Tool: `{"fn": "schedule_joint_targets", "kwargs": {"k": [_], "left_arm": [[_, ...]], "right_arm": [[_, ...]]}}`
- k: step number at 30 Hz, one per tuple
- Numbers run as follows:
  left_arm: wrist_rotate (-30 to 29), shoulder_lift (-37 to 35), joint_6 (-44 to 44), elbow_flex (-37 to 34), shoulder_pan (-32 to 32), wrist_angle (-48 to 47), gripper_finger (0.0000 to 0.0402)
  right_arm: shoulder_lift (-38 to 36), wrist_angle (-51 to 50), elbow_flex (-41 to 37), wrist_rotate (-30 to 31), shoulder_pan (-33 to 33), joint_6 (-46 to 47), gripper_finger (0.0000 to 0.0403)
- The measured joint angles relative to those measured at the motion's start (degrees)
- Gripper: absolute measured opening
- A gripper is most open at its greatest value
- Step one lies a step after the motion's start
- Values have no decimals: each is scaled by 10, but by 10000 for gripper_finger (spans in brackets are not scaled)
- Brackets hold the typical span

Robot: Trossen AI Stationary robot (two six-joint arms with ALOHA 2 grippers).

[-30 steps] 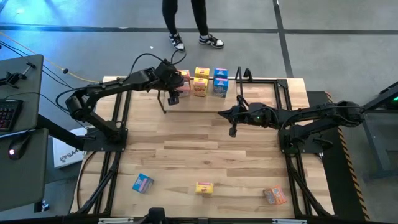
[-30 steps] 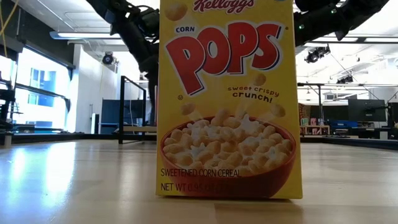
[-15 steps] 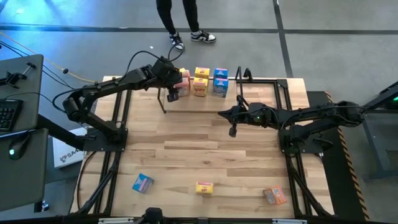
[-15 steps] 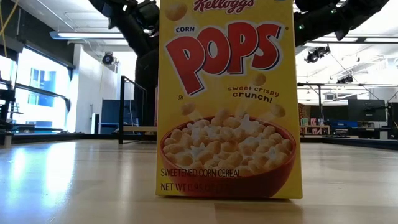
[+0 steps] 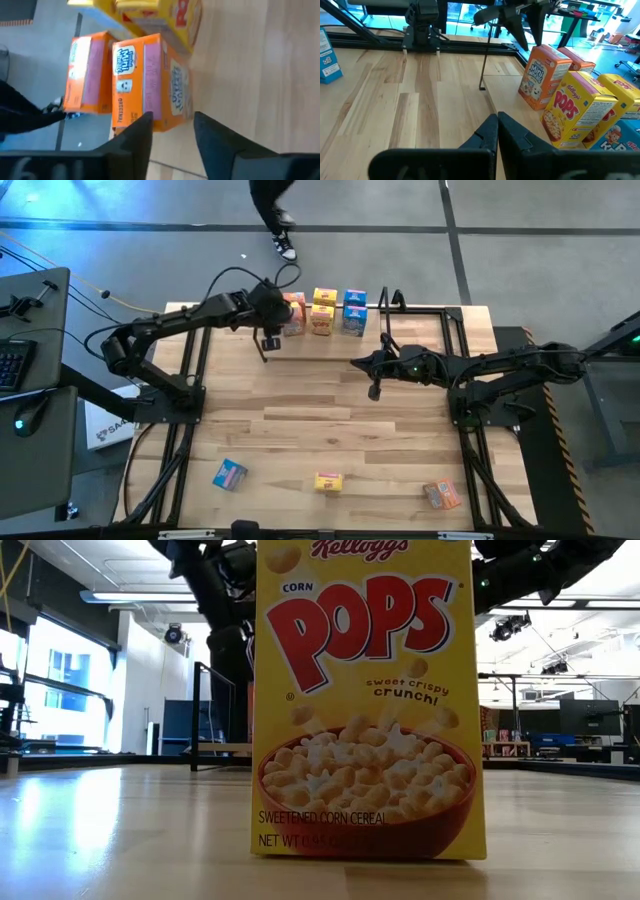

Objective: Stack cereal on shelf
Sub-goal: Put the top orange cereal box on the shelf aligned with the other orange cereal box

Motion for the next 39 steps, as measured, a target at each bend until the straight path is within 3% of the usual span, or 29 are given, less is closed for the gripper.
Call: {"fn": "schedule_joint_targets", "kwargs": {"k": [6, 12, 23, 32, 39], "left_arm": [[-10, 3, 0, 0, 0, 4, 64], [-21, 3, 0, 0, 0, 15, 30], [-35, -8, 5, 0, -8, 25, 25], [-4, -5, -38, 0, -21, -25, 25], [-45, 2, -57, -26, -12, -1, 25]], "right_arm": [[0, 0, 0, 0, 0, -2, 0], [0, 0, 0, -1, 0, -2, 0], [0, 0, 0, -1, 0, -2, 0], [0, 0, 0, -1, 0, -2, 0], [0, 0, 0, -1, 0, -2, 0]]}}
